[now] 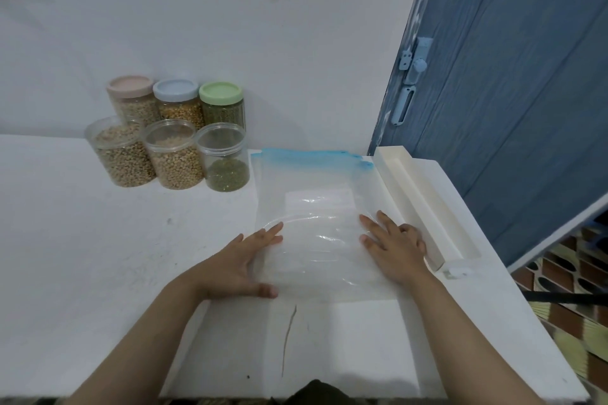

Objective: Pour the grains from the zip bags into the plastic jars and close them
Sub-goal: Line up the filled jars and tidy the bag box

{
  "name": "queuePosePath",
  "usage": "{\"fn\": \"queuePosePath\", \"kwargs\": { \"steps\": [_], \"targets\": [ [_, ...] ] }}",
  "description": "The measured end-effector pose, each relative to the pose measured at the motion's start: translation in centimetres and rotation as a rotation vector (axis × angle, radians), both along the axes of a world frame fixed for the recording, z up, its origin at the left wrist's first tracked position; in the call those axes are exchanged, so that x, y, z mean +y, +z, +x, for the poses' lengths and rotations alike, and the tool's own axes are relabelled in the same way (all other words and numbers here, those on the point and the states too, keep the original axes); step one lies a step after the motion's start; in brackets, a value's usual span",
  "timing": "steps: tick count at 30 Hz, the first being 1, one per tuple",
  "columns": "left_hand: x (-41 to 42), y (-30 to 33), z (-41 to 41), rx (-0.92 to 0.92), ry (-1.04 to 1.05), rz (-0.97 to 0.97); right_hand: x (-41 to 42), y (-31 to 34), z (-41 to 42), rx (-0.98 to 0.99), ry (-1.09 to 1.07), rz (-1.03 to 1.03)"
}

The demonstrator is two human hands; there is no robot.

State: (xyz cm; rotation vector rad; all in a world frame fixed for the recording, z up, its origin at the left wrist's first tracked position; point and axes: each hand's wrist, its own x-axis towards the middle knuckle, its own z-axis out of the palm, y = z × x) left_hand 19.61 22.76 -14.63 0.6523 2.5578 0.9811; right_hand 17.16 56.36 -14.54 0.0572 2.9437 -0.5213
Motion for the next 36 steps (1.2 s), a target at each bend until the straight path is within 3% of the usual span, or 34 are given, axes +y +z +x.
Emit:
{"fn": "queuePosePath", "kwargs": {
  "steps": [4, 9, 11, 14, 18, 21, 24, 28, 31, 34, 36],
  "targets": [
    [0.1, -0.6, -0.2, 0.086, -0.008, -0.058, 0.1, 0.3, 0.0, -0.006, 0.000, -0.010],
    [1.3, -1.7, -0.1, 0.410, 0.220, 0.117, -0.1, 0.6, 0.1, 0.015, -0.028, -0.083],
    [2.0, -1.5, -0.8, 0.460, 0.332, 0.164, 0.1, 1.1, 0.7, 0.102, -0.075, -0.354],
    [2.7, -0.7, -1.8, 0.357, 0.583, 0.218, -0.3, 3.1, 2.3, 0.140, -0.142, -0.914],
    [2.3, -0.4, -3.1, 0.139, 0.824, 0.393, -0.5, 3.1, 2.5, 0.121, -0.113, -1.115],
    [2.4, 0.1, -3.3, 0.100, 0.908, 0.461, -0.3, 2.9, 2.6, 0.063, -0.028, -1.063],
    [2.0, 0.9, -3.6, 0.055, 0.994, 0.488, -0.9, 3.9, 2.7, 0.069, 0.087, -0.838],
    [1.8, 2.0, -4.3, -0.052, 1.008, 0.468, -2.3, 3.6, 2.1, 0.305, -0.018, -0.788],
    [2.2, 2.7, -3.8, -0.108, 0.917, 0.612, -2.3, 3.0, 1.5, 0.409, -0.128, -0.814],
    [2.4, 2.8, -2.6, -0.050, 0.696, 0.786, -2.0, 2.5, 0.9, 0.451, -0.218, -0.874],
    [2.7, 2.2, -2.2, 0.039, 0.605, 0.737, -1.8, 2.3, 0.2, 0.469, -0.272, -0.869]
  ]
}}
